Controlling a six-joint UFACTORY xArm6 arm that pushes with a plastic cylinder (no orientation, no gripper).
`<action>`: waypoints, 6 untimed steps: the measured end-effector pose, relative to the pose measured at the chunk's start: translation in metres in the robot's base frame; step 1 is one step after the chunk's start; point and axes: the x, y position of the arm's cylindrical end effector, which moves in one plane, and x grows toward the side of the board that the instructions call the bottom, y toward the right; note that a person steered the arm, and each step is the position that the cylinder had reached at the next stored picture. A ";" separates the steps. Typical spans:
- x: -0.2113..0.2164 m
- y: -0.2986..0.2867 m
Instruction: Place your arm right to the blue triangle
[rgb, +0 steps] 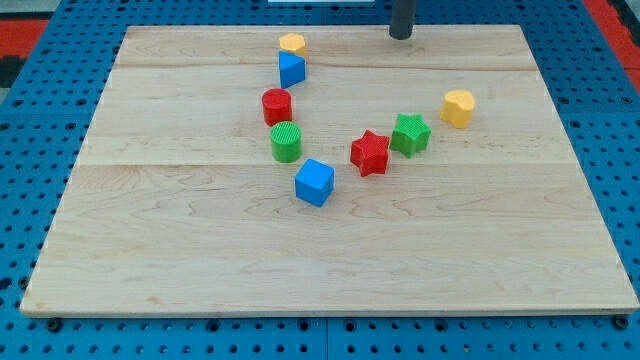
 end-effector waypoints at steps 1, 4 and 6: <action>-0.004 -0.009; -0.004 -0.010; 0.053 -0.058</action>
